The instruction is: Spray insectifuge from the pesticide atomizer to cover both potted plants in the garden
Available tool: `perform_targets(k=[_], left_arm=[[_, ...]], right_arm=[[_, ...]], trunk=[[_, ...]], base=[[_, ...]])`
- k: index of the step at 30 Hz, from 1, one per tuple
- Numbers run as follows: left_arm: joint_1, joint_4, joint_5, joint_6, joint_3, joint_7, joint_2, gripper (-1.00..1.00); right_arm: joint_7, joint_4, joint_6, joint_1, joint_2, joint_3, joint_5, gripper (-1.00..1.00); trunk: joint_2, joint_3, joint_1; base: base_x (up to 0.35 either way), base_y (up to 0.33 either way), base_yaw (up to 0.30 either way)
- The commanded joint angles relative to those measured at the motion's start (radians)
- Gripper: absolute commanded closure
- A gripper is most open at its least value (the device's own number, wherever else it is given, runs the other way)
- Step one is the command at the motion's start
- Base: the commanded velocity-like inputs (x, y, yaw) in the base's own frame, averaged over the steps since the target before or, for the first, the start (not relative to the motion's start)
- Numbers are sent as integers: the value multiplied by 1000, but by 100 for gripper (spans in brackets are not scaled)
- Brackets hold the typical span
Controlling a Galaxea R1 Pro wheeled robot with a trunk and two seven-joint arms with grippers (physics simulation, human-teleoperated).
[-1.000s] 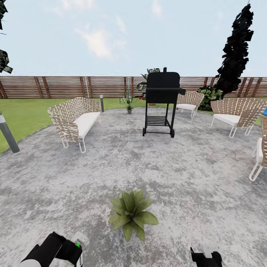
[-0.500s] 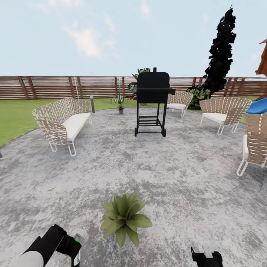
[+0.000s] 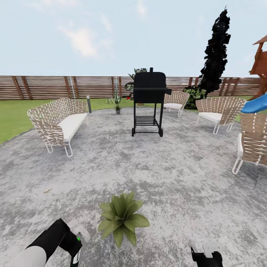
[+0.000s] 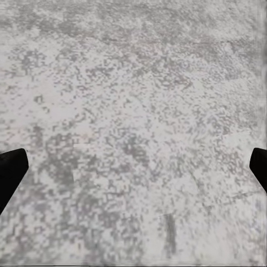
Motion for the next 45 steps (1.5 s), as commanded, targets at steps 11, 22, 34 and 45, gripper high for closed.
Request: perform_targets(k=[11,22,34,45], left_arm=[[0,-2,-5,7,7,-7,-1,100],[1,-1,-5,8,6,-7,-1,100],[9,5,-5,69,0,-7,6,100],[5,39,-8,115,-95,-8,3,100]], right_arm=[[-3,2,-4,-1,0,-6,10,-100],[-3,-1,-3,-1,3,-6,10,-100],[-4,2,-3,-1,4,-6,11,-100],[-5,2,-3,-1,5,-6,10,-100]], trunk=[[0,-1,0],[0,-1,0],[0,-1,0],[0,-6,0]], base=[[0,0,-102],[84,-82,-82],[-6,-6,0],[0,0,102]])
